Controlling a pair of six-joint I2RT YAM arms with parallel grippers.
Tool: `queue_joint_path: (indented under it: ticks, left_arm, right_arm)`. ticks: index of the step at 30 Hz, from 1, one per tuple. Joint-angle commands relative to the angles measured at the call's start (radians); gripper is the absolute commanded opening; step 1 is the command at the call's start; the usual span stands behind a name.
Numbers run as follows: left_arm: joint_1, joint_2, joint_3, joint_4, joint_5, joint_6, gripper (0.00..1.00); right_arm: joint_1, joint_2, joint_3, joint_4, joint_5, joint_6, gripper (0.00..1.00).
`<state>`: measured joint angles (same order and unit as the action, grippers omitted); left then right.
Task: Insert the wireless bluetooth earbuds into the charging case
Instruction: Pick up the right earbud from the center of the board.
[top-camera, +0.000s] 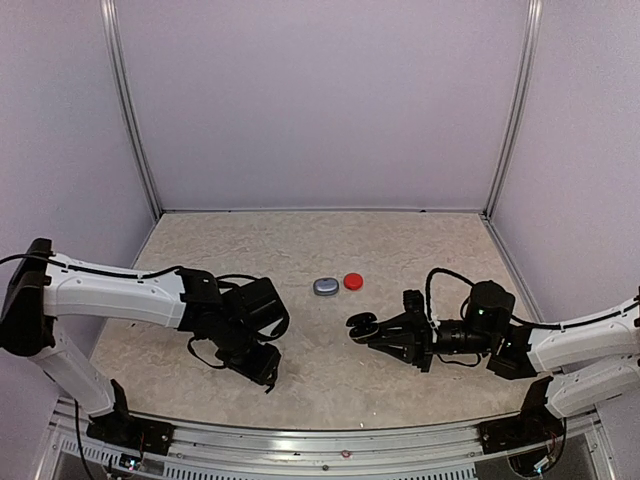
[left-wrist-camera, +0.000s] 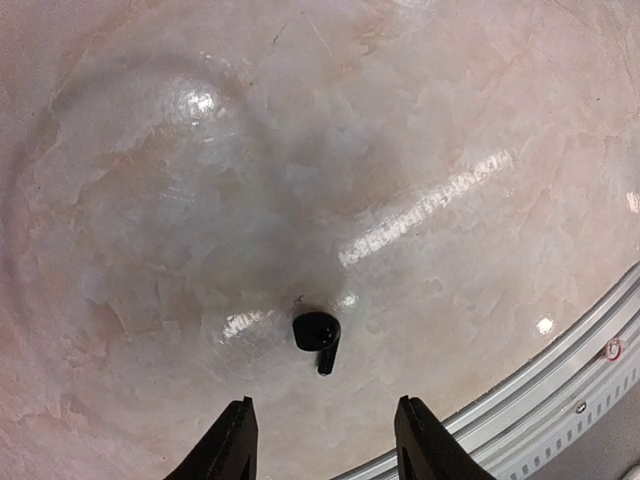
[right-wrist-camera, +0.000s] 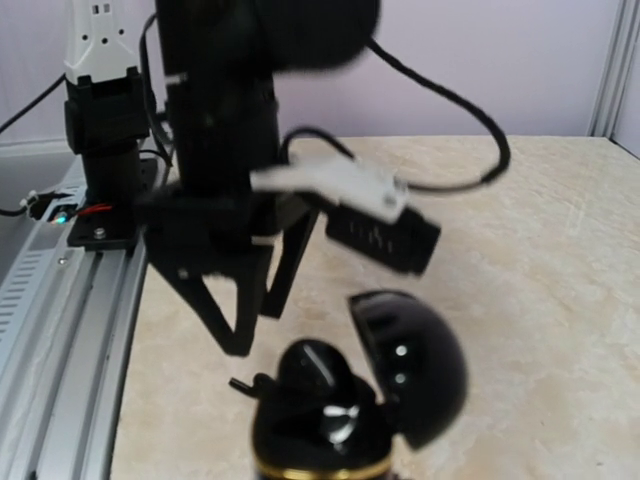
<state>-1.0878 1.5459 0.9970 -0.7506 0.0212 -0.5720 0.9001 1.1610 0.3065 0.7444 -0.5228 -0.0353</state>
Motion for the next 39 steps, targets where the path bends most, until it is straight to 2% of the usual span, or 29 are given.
queue_joint_path:
  ticks: [1,10,25,32,39]
  left_arm:
    - [-0.004,0.099,0.077,-0.090,-0.005,0.011,0.45]
    - [0.002,0.218,0.160,-0.105,0.006,0.075,0.38]
    - [0.014,0.319,0.187,-0.134,0.017,0.141,0.31]
    - [0.025,0.337,0.198,-0.131,0.017,0.161,0.30]
    - [0.049,0.276,0.176,-0.058,0.009,0.163,0.18]
  right_arm:
    - [-0.009,-0.026,-0.011,-0.017,0.015,-0.003,0.00]
    - [-0.009,-0.041,-0.019,-0.025,0.029,-0.008,0.00]
    - [-0.009,-0.052,-0.029,-0.022,0.041,-0.009,0.00]
    - [-0.010,-0.056,-0.029,-0.025,0.045,-0.010,0.00]
    - [-0.010,-0.064,-0.025,-0.033,0.063,-0.013,0.00]
